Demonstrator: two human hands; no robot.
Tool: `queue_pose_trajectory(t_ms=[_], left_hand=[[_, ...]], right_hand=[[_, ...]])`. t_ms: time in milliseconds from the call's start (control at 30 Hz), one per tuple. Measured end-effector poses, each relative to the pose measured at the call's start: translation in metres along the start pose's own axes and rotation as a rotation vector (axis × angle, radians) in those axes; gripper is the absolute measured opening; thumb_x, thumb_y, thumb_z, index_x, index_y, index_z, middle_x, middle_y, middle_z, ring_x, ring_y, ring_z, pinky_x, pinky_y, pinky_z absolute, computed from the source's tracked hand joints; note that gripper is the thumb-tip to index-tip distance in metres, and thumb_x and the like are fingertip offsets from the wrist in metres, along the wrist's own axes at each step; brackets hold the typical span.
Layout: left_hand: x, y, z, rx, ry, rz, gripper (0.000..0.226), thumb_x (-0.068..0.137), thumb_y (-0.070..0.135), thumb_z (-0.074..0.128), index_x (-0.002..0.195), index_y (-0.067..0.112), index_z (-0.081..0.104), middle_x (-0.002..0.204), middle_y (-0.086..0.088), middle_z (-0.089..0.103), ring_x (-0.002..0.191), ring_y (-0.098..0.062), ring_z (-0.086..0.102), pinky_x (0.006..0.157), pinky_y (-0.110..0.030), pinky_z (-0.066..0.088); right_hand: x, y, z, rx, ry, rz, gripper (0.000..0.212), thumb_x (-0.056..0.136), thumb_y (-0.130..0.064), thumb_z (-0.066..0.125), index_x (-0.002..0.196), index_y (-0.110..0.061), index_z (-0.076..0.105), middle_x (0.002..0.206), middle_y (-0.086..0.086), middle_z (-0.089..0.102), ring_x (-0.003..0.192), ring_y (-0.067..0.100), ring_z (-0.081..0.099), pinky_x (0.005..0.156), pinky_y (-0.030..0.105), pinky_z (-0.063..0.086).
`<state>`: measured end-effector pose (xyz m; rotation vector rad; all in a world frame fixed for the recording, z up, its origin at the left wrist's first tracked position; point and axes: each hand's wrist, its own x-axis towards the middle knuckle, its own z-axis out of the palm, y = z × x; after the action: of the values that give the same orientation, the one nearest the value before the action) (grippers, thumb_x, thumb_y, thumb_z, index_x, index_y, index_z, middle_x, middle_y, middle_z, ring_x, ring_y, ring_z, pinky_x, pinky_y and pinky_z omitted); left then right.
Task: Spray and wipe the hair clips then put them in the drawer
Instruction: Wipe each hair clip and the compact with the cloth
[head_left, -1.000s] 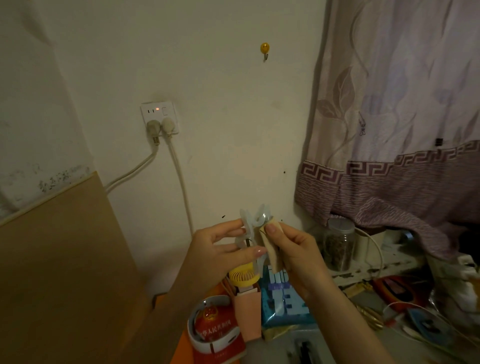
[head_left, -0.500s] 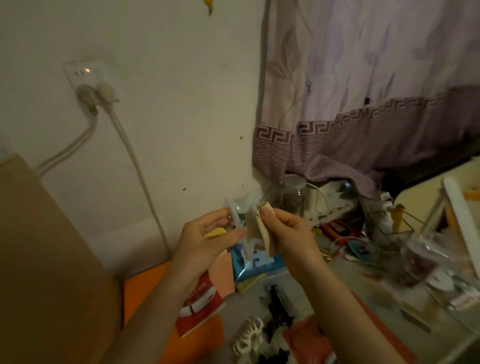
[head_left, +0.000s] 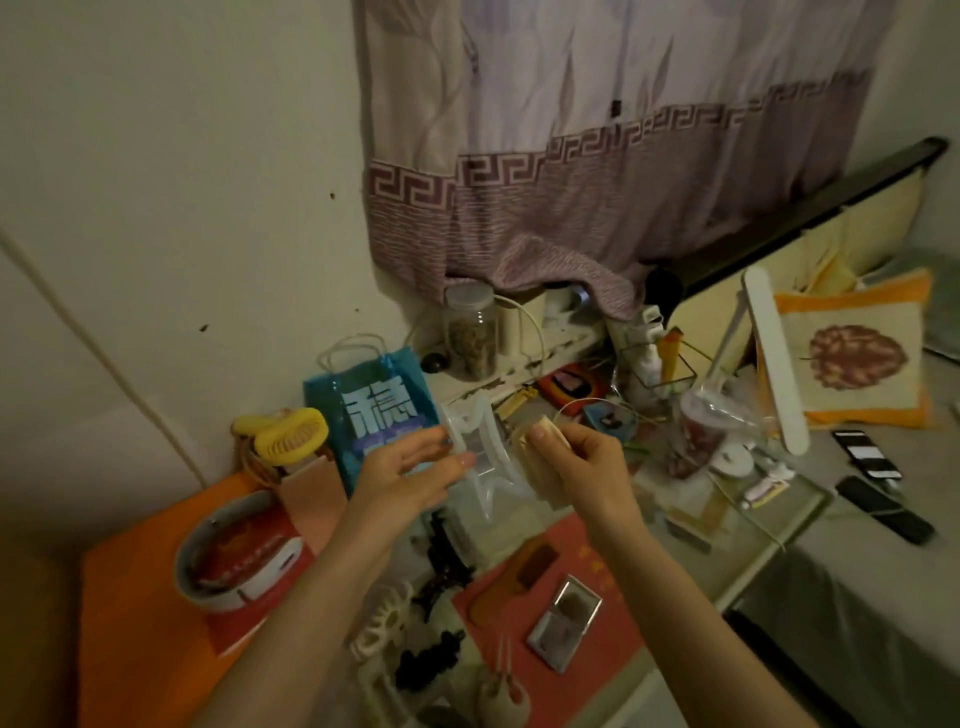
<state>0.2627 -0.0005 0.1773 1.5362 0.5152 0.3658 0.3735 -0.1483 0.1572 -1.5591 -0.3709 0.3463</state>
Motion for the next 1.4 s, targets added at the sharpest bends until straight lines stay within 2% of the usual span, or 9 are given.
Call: queue_pose_trajectory(t_ms=[167, 333, 567, 667, 733, 833, 1100, 1233, 1400], left_hand=[[0.048, -0.039, 0.070, -0.010, 0.075, -0.150, 0.037, 0.076, 0.027, 0.076, 0.111, 0.024, 0.065, 0.117, -0.001, 0.065, 0.104, -0.016, 0.065, 0.081, -0.026, 0.053], [0.089, -0.072, 0.141, -0.112, 0.161, -0.298, 0.036, 0.076, 0.020, 0.075, 0.110, 0.022, 0.064, 0.117, -0.006, 0.063, 0.103, -0.020, 0.065, 0.083, -0.026, 0.053], [0.140, -0.121, 0.201, -0.049, 0.241, -0.437, 0.025, 0.080, 0.012, 0.073, 0.095, 0.030, 0.067, 0.111, -0.003, 0.065, 0.104, -0.023, 0.062, 0.094, -0.045, 0.051], [0.165, -0.142, 0.214, -0.018, 0.285, -0.473, 0.026, 0.081, 0.007, 0.072, 0.098, 0.026, 0.065, 0.110, -0.007, 0.066, 0.099, -0.021, 0.063, 0.082, -0.033, 0.055], [0.179, -0.153, 0.221, 0.024, 0.287, -0.497, 0.030, 0.079, 0.017, 0.075, 0.105, 0.027, 0.066, 0.103, 0.003, 0.066, 0.092, -0.010, 0.063, 0.066, -0.016, 0.051], [0.195, -0.168, 0.230, -0.021, 0.272, -0.541, 0.034, 0.077, 0.019, 0.077, 0.109, 0.024, 0.066, 0.109, 0.000, 0.066, 0.101, -0.016, 0.063, 0.080, -0.026, 0.053], [0.247, -0.222, 0.244, 0.034, 0.155, -0.646, 0.034, 0.077, 0.014, 0.077, 0.106, 0.023, 0.063, 0.102, 0.003, 0.066, 0.091, -0.008, 0.062, 0.062, -0.011, 0.046], [0.266, -0.246, 0.246, 0.092, 0.106, -0.680, 0.039, 0.075, 0.012, 0.079, 0.111, 0.019, 0.064, 0.095, 0.009, 0.065, 0.081, 0.004, 0.059, 0.056, -0.005, 0.044], [0.272, -0.257, 0.246, 0.126, 0.079, -0.675, 0.028, 0.074, 0.022, 0.080, 0.091, 0.041, 0.070, 0.080, 0.022, 0.067, 0.082, 0.001, 0.061, 0.068, -0.013, 0.047]], right_hand=[[0.054, 0.041, -0.064, -0.081, -0.015, 0.062, 0.020, 0.091, -0.023, 0.063, 0.081, -0.007, 0.071, 0.063, 0.001, 0.060, 0.056, 0.011, 0.055, 0.051, 0.026, 0.044], [0.111, 0.078, -0.126, -0.160, -0.096, 0.124, 0.036, 0.090, -0.023, 0.063, 0.085, 0.013, 0.059, 0.066, 0.022, 0.050, 0.063, 0.023, 0.048, 0.061, 0.036, 0.037], [0.168, 0.122, -0.174, -0.247, -0.125, 0.267, 0.015, 0.087, -0.021, 0.067, 0.073, -0.017, 0.069, 0.074, 0.013, 0.066, 0.078, 0.038, 0.064, 0.073, 0.055, 0.053], [0.180, 0.136, -0.184, -0.233, -0.124, 0.331, 0.017, 0.087, -0.015, 0.067, 0.070, -0.014, 0.068, 0.075, 0.019, 0.065, 0.080, 0.043, 0.063, 0.072, 0.057, 0.052], [0.187, 0.146, -0.189, -0.257, -0.142, 0.355, 0.013, 0.087, -0.015, 0.066, 0.078, -0.007, 0.070, 0.076, 0.016, 0.067, 0.079, 0.039, 0.065, 0.072, 0.052, 0.053], [0.196, 0.155, -0.196, -0.372, -0.176, 0.338, 0.015, 0.087, -0.019, 0.067, 0.083, -0.005, 0.070, 0.069, 0.004, 0.064, 0.065, 0.018, 0.060, 0.062, 0.033, 0.047], [0.204, 0.185, -0.202, -0.378, -0.119, 0.451, 0.035, 0.084, -0.013, 0.066, 0.053, -0.023, 0.053, 0.046, -0.011, 0.049, 0.049, -0.001, 0.044, 0.050, 0.014, 0.036], [0.206, 0.198, -0.202, -0.381, -0.102, 0.523, 0.028, 0.086, -0.016, 0.066, 0.059, -0.017, 0.058, 0.050, -0.005, 0.052, 0.054, 0.009, 0.051, 0.053, 0.024, 0.042], [0.208, 0.205, -0.201, -0.371, -0.104, 0.572, 0.014, 0.088, -0.022, 0.066, 0.077, -0.014, 0.066, 0.072, 0.013, 0.067, 0.072, 0.037, 0.066, 0.065, 0.049, 0.053]])
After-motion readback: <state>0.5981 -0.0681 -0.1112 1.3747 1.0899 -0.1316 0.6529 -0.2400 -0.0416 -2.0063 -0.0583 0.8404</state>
